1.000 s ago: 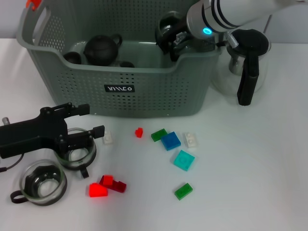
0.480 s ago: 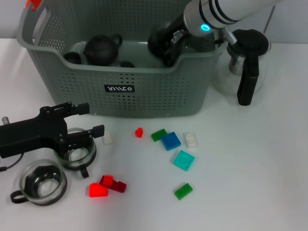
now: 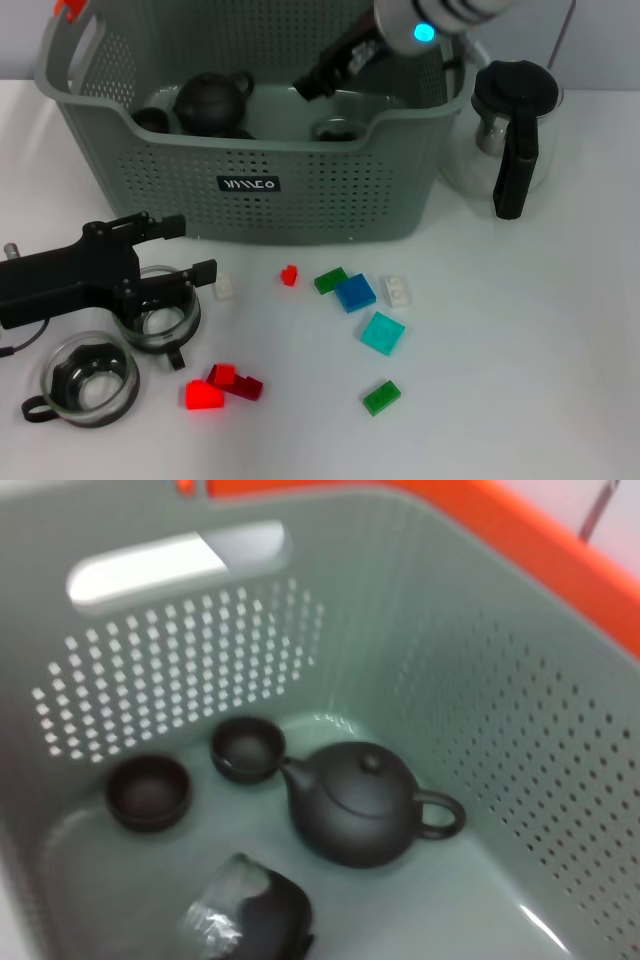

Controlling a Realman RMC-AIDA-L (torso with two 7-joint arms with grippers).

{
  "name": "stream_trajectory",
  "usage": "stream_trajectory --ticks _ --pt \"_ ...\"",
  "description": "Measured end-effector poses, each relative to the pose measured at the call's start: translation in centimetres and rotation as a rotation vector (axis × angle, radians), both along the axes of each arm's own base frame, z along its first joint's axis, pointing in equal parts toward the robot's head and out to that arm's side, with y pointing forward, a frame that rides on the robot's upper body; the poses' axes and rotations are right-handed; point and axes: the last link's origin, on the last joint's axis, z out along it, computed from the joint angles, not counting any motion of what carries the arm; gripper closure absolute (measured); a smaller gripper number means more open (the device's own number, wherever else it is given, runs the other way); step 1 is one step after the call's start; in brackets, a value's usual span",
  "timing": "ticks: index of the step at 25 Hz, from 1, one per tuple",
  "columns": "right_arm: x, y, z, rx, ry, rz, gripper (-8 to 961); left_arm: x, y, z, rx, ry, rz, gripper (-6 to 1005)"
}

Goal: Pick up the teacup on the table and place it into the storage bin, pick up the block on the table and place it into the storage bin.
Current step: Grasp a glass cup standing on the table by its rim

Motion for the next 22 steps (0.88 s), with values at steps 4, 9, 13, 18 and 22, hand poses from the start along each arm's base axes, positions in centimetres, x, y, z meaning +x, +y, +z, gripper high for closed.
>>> stream_trajectory --ticks 4,9,13,18,22 --pt "-2.8 -1.3 3.0 -0.056 0.031 0.052 435 0.0 -0.1 0.0 0.0 -0.001 0.003 222" --pt "-5.3 -4.7 6.9 -0.123 0.027 0.106 437 -0.1 0.0 0.1 0.001 -0.002 0.006 221" --pt "-5.9 -8.3 9.3 -0.186 -0.003 0.135 439 -0.1 0.1 0.4 0.01 -0.009 0.019 221" --pt "-4.7 -10.4 10.0 -0.272 0.011 0.118 438 -0.3 0.1 0.8 0.013 -0.013 0.029 221" --pt "-3.1 -11.6 10.1 -0.362 0.015 0.079 440 -0.3 0.1 0.9 0.014 -0.013 0.029 221"
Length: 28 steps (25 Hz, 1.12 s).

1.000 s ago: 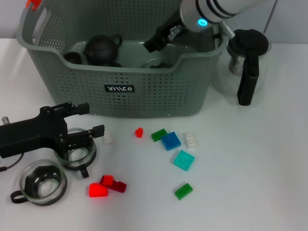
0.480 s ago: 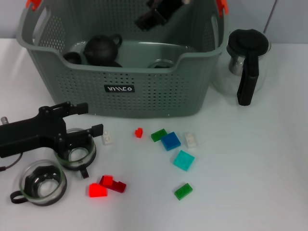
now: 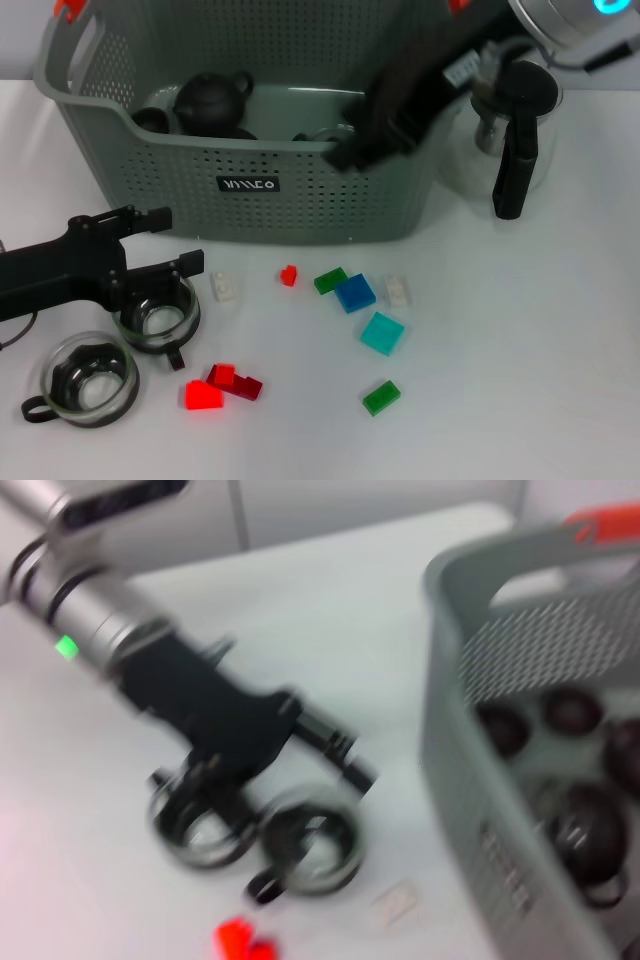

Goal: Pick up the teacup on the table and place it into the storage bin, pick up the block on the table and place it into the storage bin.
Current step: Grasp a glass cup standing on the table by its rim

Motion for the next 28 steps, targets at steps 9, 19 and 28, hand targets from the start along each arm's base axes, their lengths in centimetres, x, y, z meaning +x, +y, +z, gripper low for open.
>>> stream_trajectory --ticks 9,19,28 --pt "3.0 -1.8 -0.3 -0.111 -0.078 -0.075 446 0.2 0.1 0.0 0.0 -0.001 -0.005 221" --pt "5.3 -2.0 -3.1 -0.14 -0.184 -0.106 425 0.0 0.1 0.1 0.009 -0.009 0.005 222" --pt "10.2 -2.3 -5.5 -0.169 0.106 -0.026 402 -0.5 -0.7 0.6 0.005 -0.014 0.009 222"
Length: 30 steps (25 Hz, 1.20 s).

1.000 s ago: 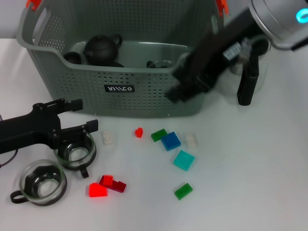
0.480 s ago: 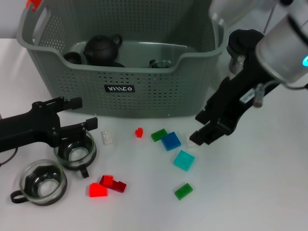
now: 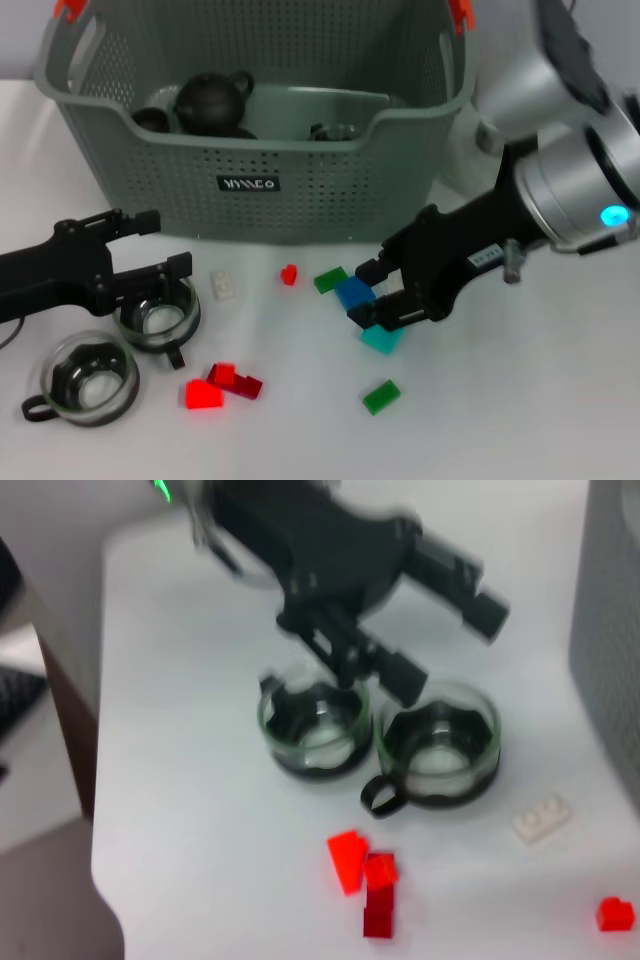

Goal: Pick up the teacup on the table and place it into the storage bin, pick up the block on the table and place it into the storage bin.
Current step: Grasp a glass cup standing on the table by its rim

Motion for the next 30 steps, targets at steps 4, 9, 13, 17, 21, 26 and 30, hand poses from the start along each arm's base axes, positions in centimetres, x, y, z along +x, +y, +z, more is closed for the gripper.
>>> stream_trajectory --ticks 4,9,13,17,21,26,30 --pt "4.2 -0.3 0.1 0.012 0.13 -0.032 392 0.0 0.0 0.1 0.002 0.003 -0.001 222" --pt "8.7 -1.5 1.0 0.077 0.345 0.024 379 0.1 0.2 0.1 0.001 0.006 -0.008 222" --pt "11.1 -2.7 0.6 0.136 0.475 0.069 368 0.4 0.5 0.1 -0.003 0.007 -0.016 222" --pt "12.1 -3.5 0.5 0.148 0.541 0.063 358 0.7 0.9 0.2 -0.014 0.008 -0.018 221" --pt "12.3 -4.0 1.2 0.119 0.539 0.105 348 0.9 1.1 0.2 -0.019 0.01 -0.024 221" --pt "12.5 -3.9 1.6 0.106 0.527 0.103 242 1.4 0.7 0.8 -0.062 0.019 -0.042 221" --pt "12.5 -3.8 1.6 0.114 0.526 0.109 84 3.2 -0.6 3.2 -0.189 0.133 -0.105 222"
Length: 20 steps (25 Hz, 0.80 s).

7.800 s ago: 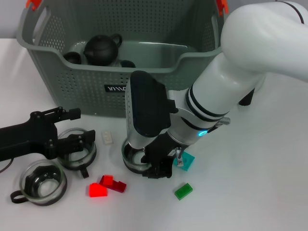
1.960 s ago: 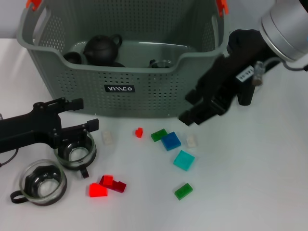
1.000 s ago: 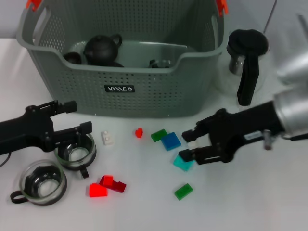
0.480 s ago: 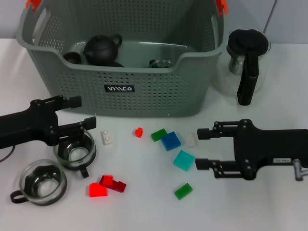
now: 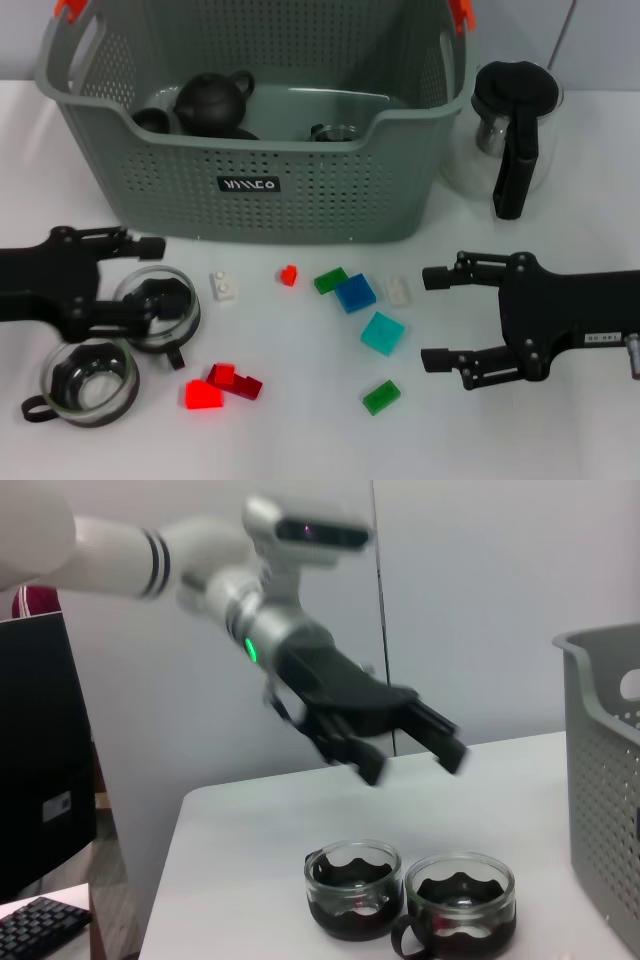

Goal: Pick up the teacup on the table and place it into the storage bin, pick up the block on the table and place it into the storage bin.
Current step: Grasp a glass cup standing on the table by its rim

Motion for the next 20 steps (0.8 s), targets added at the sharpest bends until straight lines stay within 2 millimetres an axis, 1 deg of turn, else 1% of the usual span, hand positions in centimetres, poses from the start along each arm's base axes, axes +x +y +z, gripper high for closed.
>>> stream_trajectory --ticks 2,5,7,8,10,11,12,13,15,16,17,20 --pt "0.1 0.1 0.1 0.009 0.004 -0.004 61 1.6 -0.1 1.4 -0.039 0.089 -0.014 222" --pt "0.1 0.2 0.1 0.016 0.007 -0.006 38 4.1 0.4 2.0 -0.081 0.238 -0.043 222" --pt "0.1 0.3 0.2 0.025 0.007 -0.008 38 6.3 1.3 1.1 -0.139 0.384 -0.068 222" --pt "0.1 0.4 0.2 0.03 0.008 -0.01 38 6.7 1.6 0.7 -0.155 0.42 -0.07 222" --pt "0.0 0.5 0.2 0.037 0.009 -0.012 38 8.2 2.5 -0.7 -0.198 0.524 -0.066 222" --pt "0.0 0.5 0.2 0.038 0.011 -0.013 38 8.2 2.5 -0.7 -0.198 0.524 -0.066 222" --pt "0.0 0.5 0.2 0.041 0.013 -0.014 38 9.4 3.7 -2.5 -0.221 0.631 -0.025 222" --pt "0.0 0.6 0.2 0.044 0.017 -0.016 38 9.4 3.8 -2.6 -0.22 0.641 -0.012 222" --pt "-0.1 0.6 0.2 0.049 0.022 -0.017 38 9.8 4.4 -3.7 -0.218 0.698 0.051 221" --pt "-0.1 0.7 0.3 0.052 0.024 -0.019 38 10.0 4.7 -4.2 -0.211 0.721 0.096 221" --pt "-0.1 0.8 0.4 0.055 0.026 -0.022 38 10.6 5.0 -5.2 -0.205 0.768 0.184 221" --pt "0.0 0.9 0.7 0.069 0.034 -0.032 38 10.9 5.2 -5.7 -0.185 0.807 0.265 227"
